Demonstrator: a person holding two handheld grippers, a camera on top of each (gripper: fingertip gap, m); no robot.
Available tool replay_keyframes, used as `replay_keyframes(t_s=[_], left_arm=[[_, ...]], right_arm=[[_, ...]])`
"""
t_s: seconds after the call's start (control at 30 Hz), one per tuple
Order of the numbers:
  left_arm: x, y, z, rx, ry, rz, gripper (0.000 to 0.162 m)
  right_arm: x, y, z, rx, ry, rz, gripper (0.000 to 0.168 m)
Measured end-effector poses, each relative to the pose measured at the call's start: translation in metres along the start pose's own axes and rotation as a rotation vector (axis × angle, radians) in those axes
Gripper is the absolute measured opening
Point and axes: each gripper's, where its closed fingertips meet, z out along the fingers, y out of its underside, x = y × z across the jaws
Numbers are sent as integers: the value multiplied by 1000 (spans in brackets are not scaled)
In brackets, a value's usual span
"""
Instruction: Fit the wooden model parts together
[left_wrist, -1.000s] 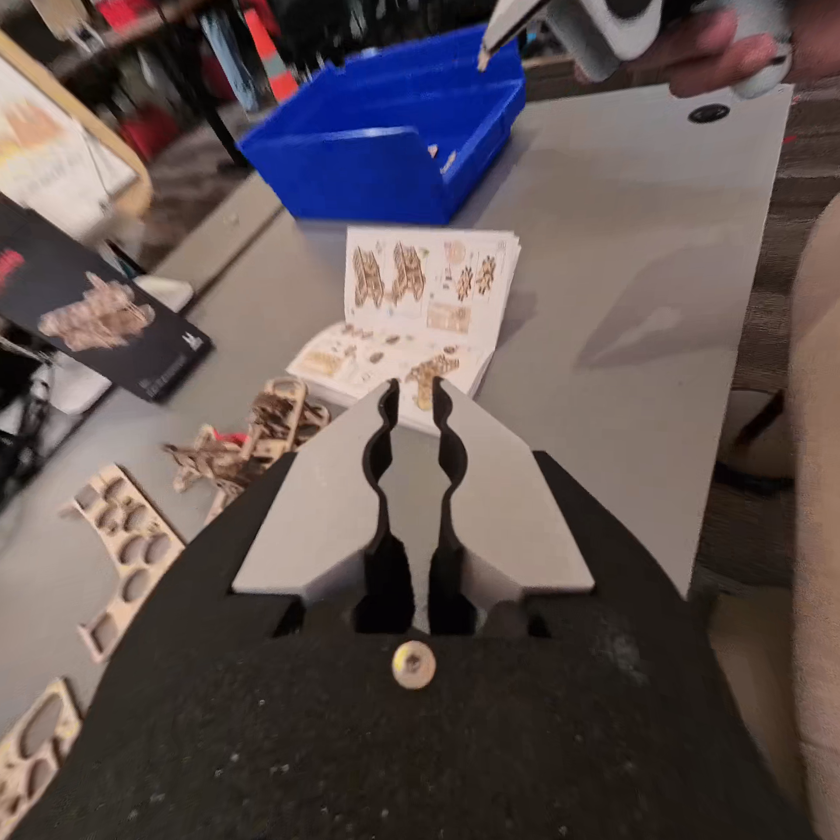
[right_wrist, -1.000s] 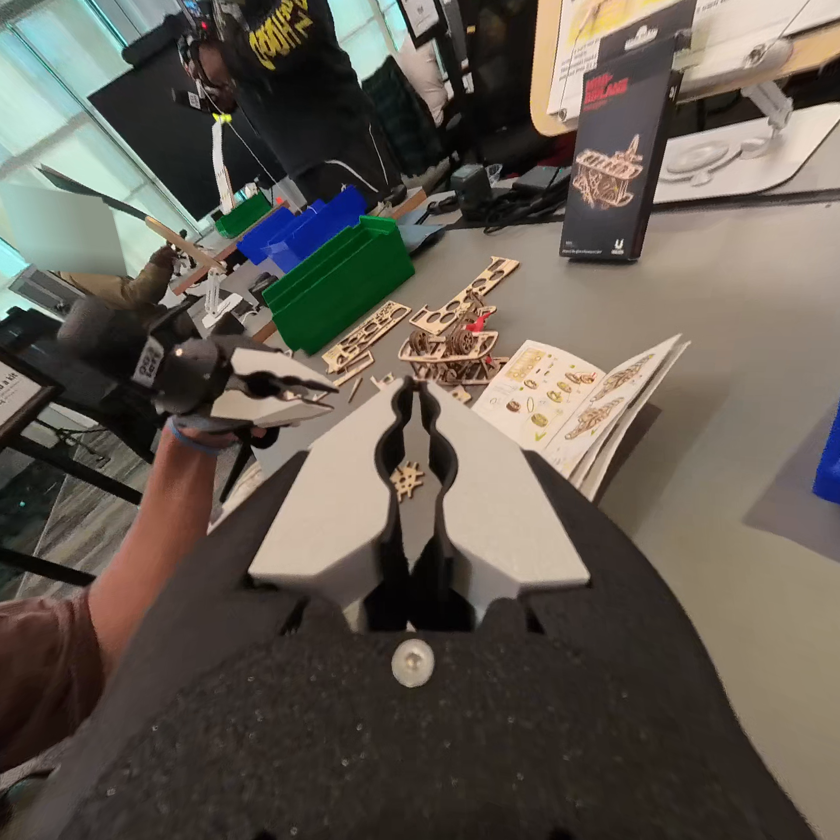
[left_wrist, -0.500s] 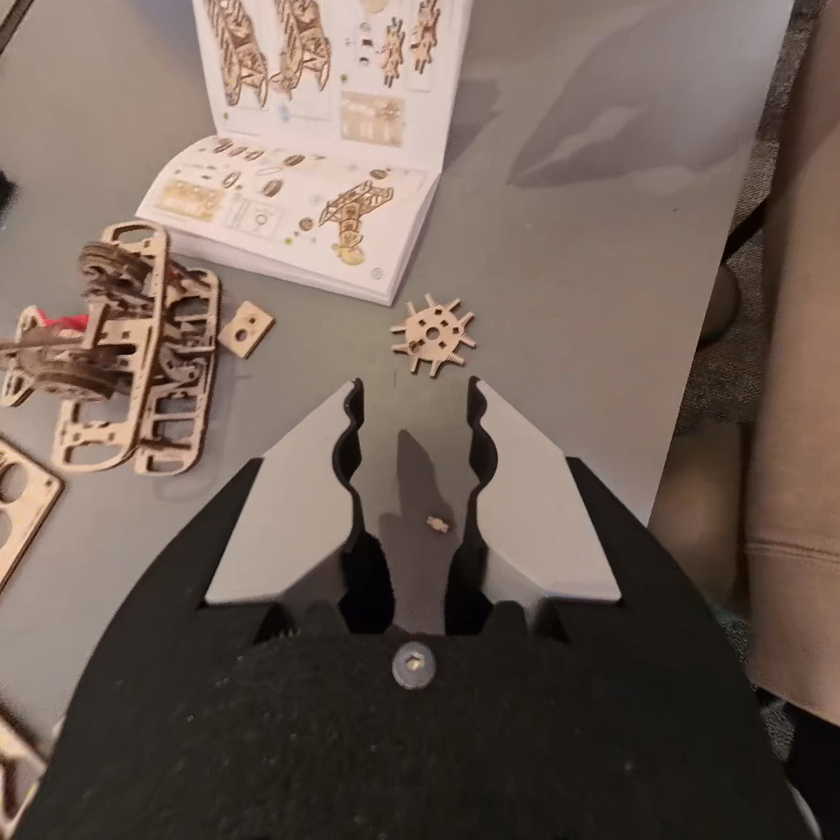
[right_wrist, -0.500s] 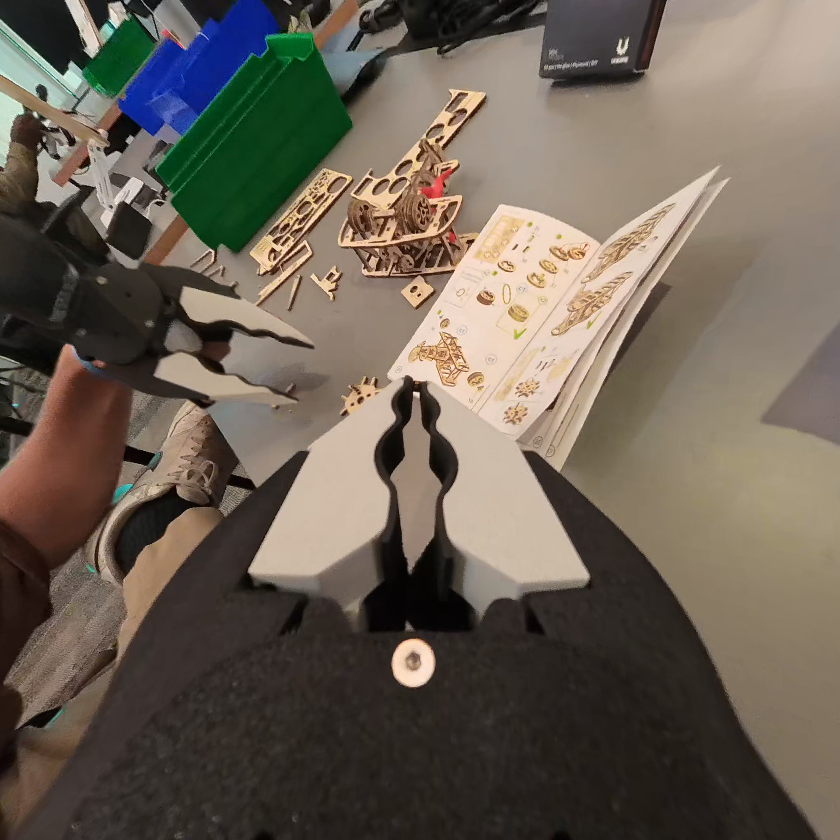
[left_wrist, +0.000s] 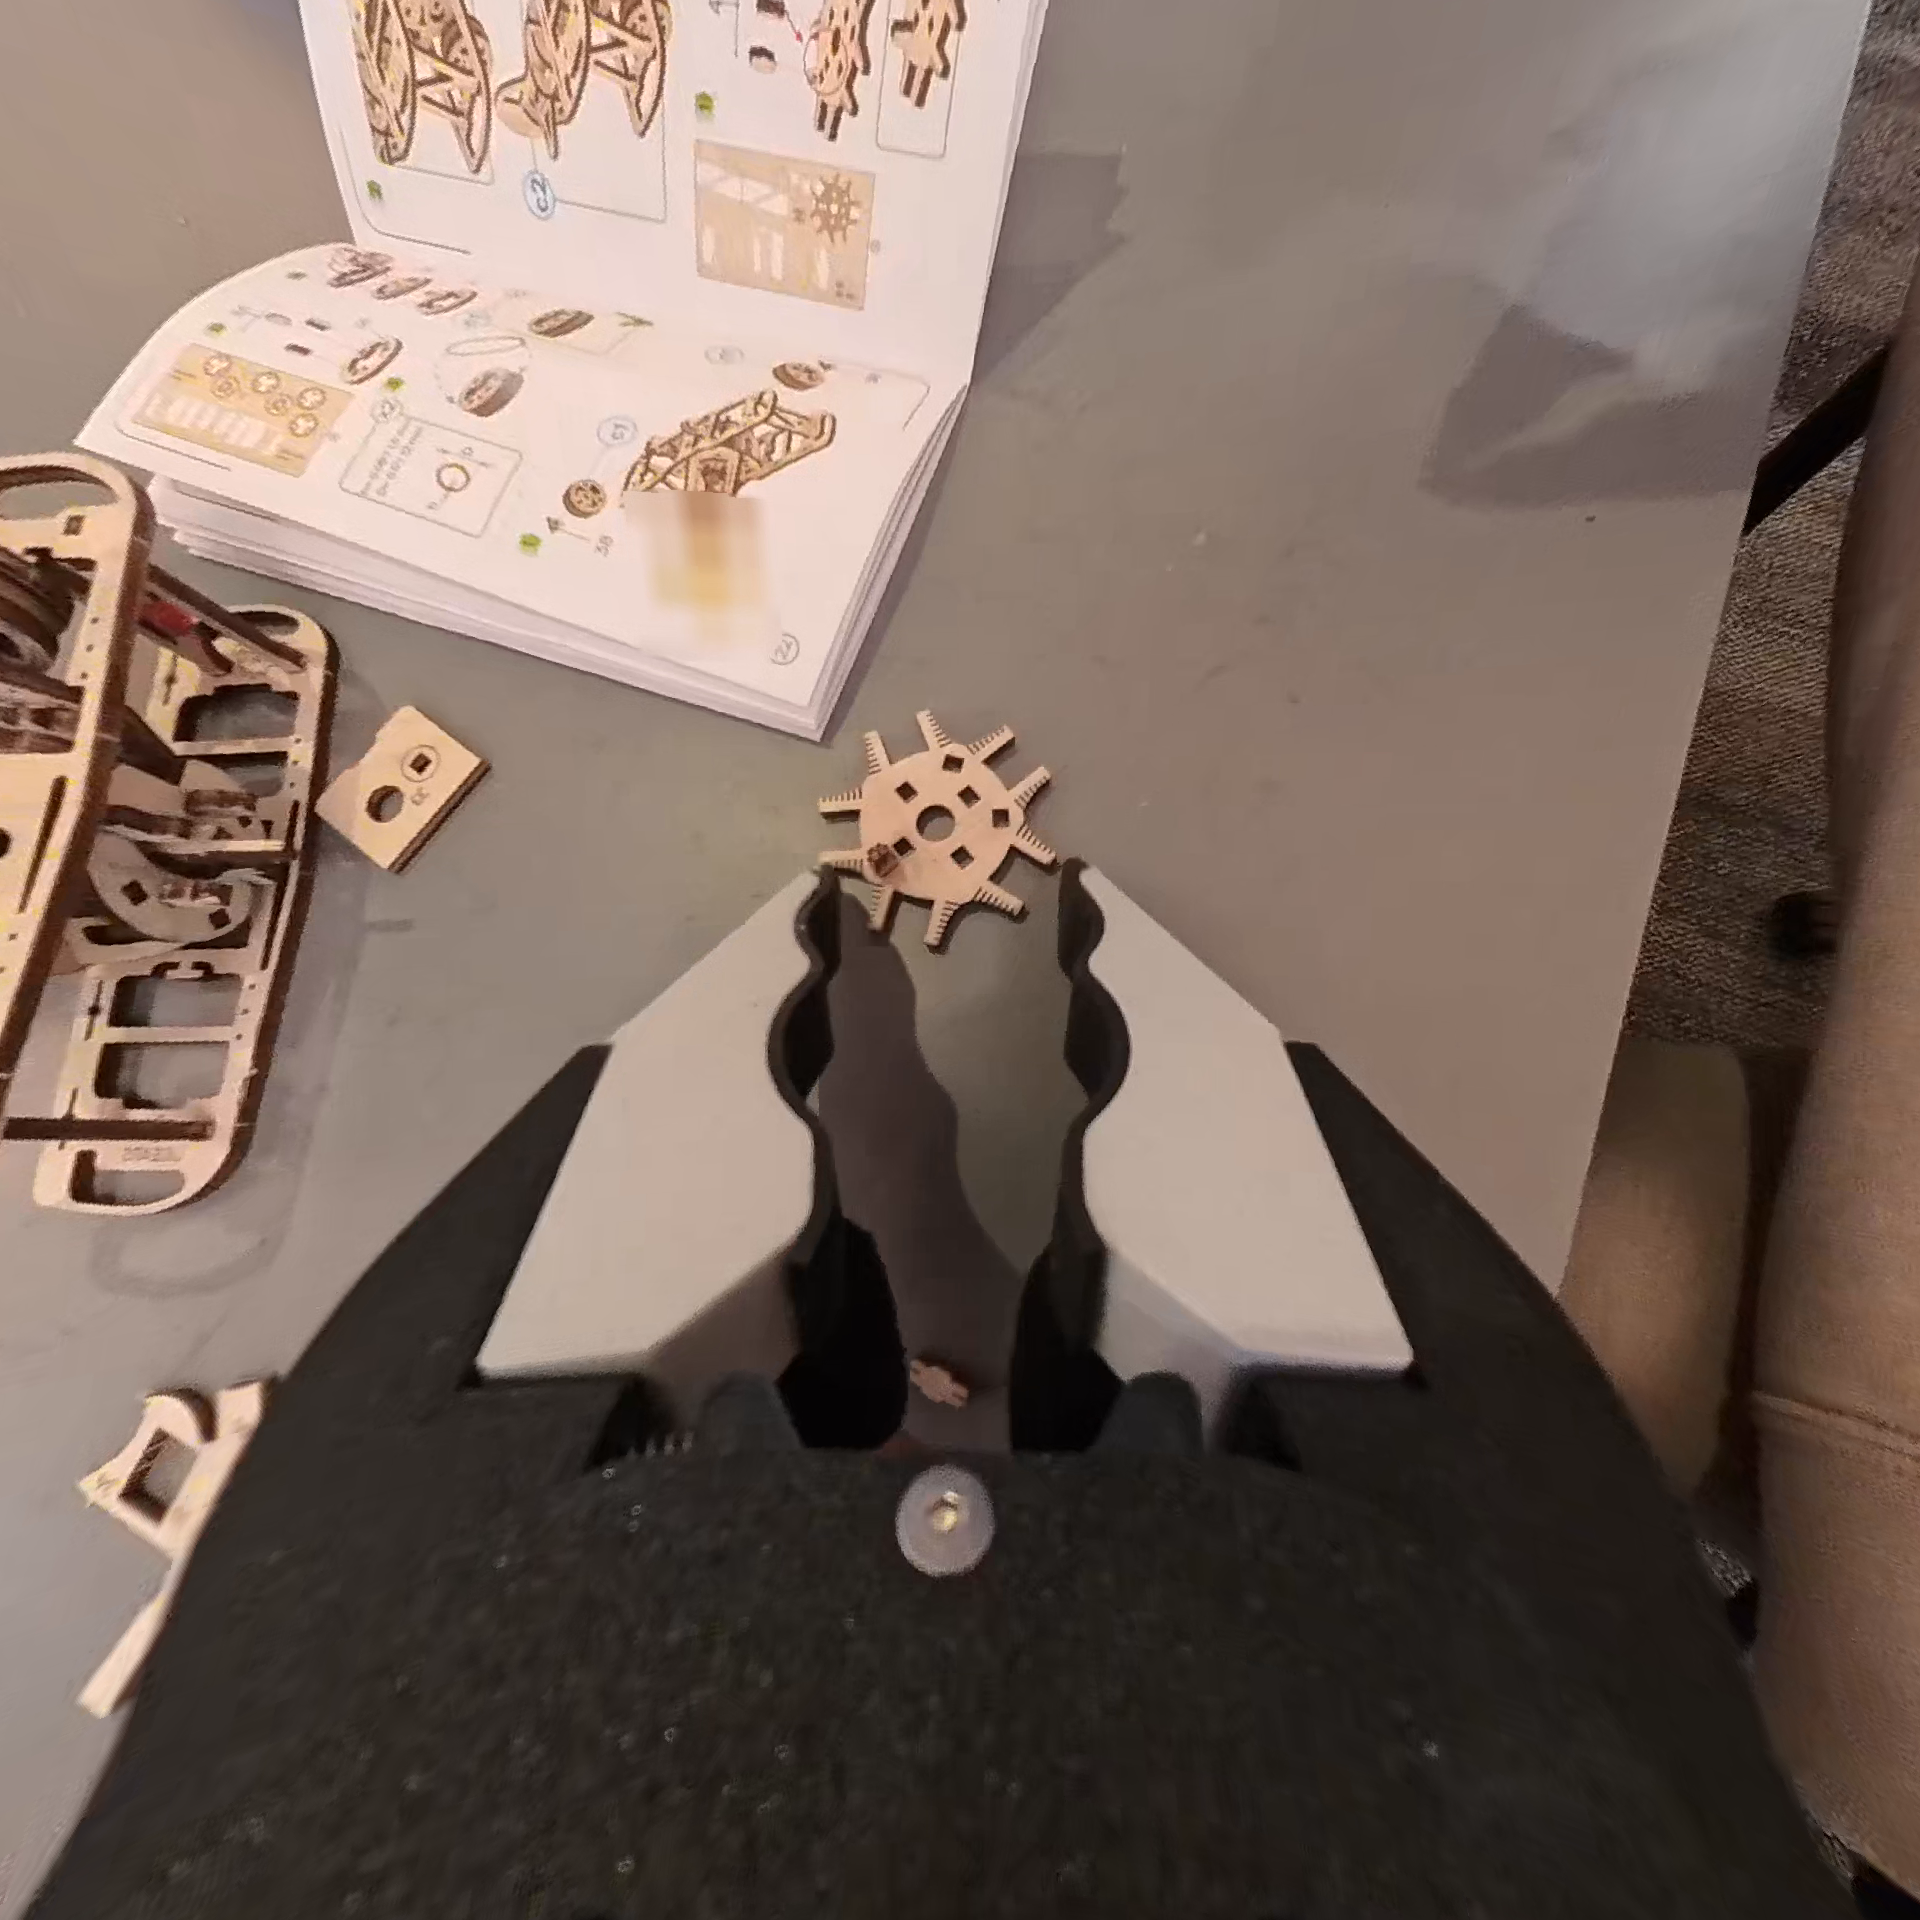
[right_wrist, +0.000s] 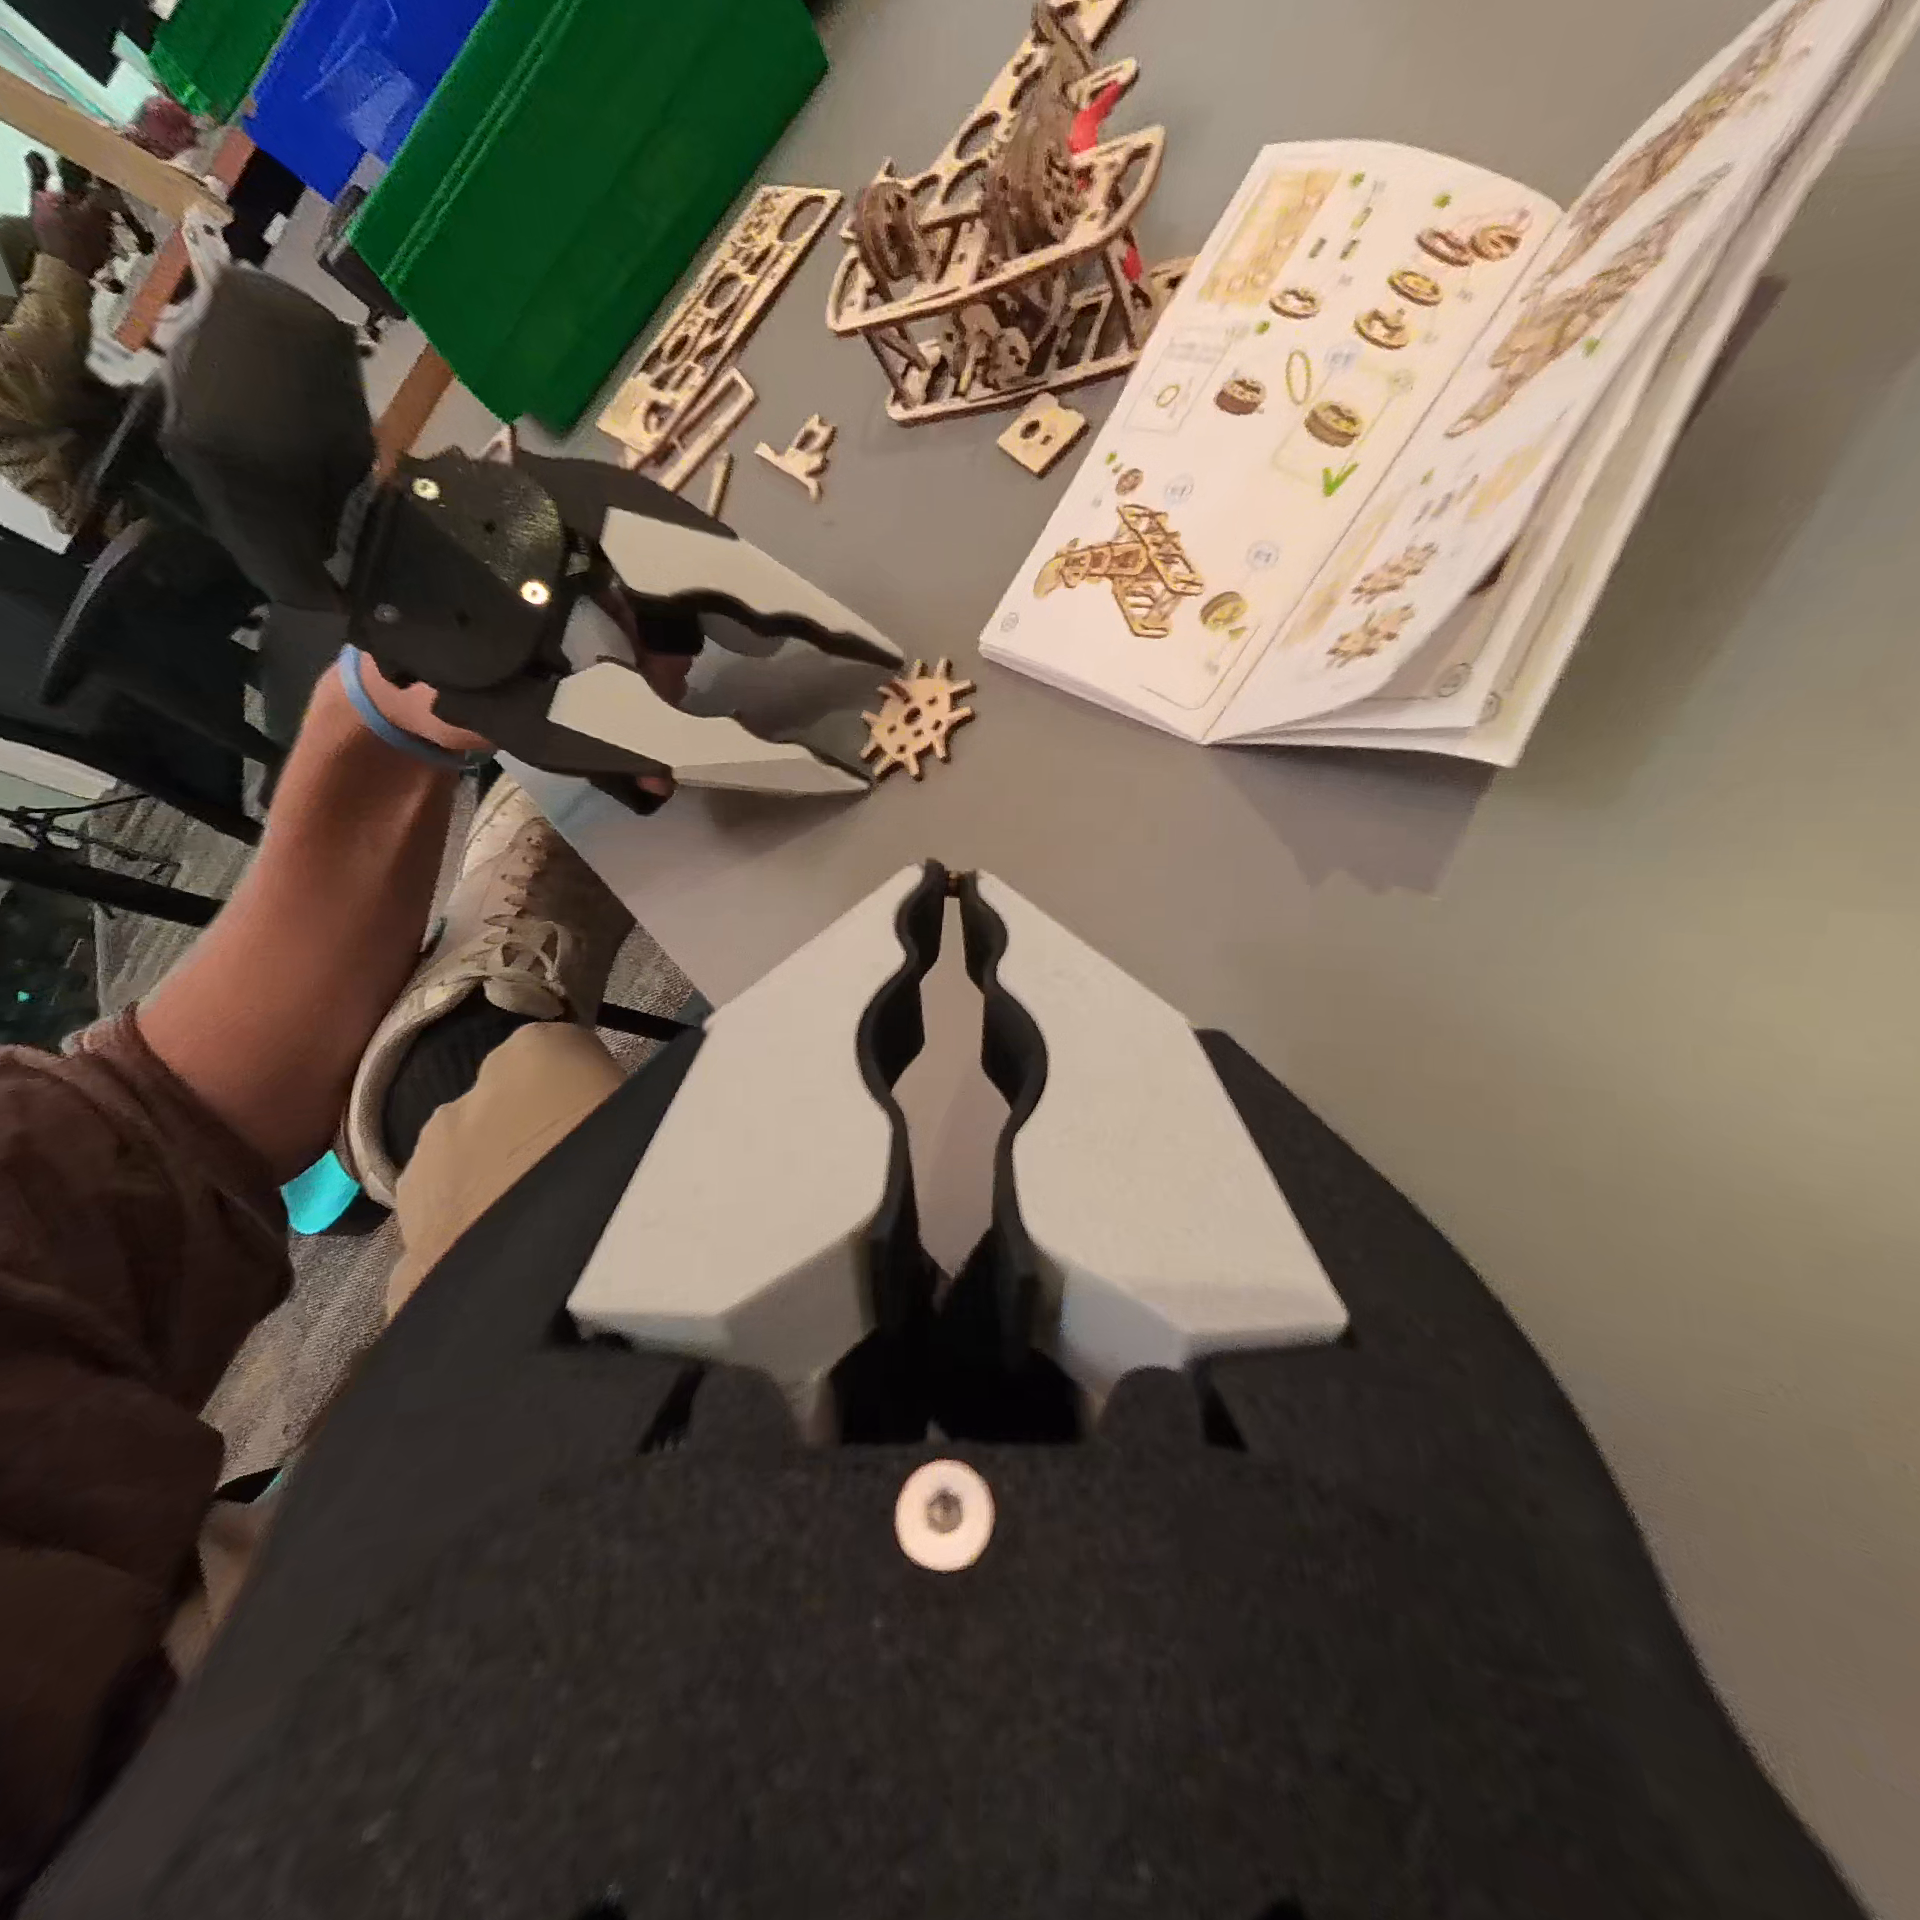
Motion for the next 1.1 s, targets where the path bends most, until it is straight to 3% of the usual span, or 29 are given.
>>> replay_keyframes(t_s=[0.23,0.83,1.1], left_arm=[[6,0,0,21,-2,-1,27],[28,5,-9,52,12,56,26],[50,7,-14,69,100,115,26]], right_arm=[[-5,4,12,-27,17,-72,2],[-26,10,26,-57,-44,-161,2],[-39,20,36,-74,-21,-465,2]])
